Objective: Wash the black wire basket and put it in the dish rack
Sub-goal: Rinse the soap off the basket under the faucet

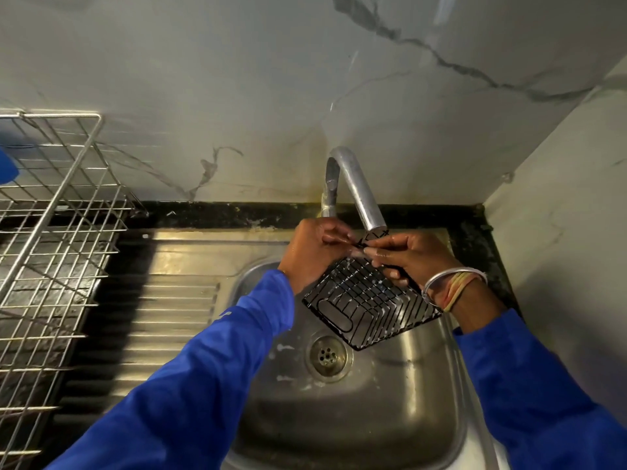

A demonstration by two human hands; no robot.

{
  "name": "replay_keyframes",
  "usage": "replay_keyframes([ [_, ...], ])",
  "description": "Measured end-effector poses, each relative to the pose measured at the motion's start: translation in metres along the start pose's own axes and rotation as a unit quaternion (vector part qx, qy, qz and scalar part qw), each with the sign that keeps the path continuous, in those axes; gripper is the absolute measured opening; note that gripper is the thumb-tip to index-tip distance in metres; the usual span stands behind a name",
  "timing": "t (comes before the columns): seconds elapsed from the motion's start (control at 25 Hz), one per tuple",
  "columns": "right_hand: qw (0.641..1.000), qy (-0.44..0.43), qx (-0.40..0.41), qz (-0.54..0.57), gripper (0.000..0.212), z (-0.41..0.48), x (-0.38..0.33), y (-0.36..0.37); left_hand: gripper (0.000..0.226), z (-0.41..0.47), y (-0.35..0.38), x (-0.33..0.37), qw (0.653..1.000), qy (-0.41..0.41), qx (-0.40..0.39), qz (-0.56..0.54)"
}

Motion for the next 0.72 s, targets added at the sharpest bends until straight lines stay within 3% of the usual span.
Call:
replay_keyframes([
  [0.32,0.999,0.044,-0.005,0.020,0.011,0.000,-0.007,0.006,0.026,-0.009,-0.001,-0.007,0.999,0.037,-0.003,0.002],
  [0.48,0.999,0.043,-0.018,0.025,0.013,-0.003,-0.004,0.007,0.029,-0.016,0.012,-0.016,0.988,0.111,-0.031,0.103],
  [0.72,0.998,0.047,0.003,0.038,0.013,-0.007,0.004,0.001,0.041,-0.009,0.031,-0.011,0.993,0.056,-0.100,0.017],
])
Point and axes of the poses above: each hand's wrist, its own z-axis towards the middle knuckle, its own y-axis out of the palm, x = y × z, the point moved 4 cm from there along z, towards the middle knuckle, and after that the axes turned 15 degrees about -z, right-handed, at the moved point
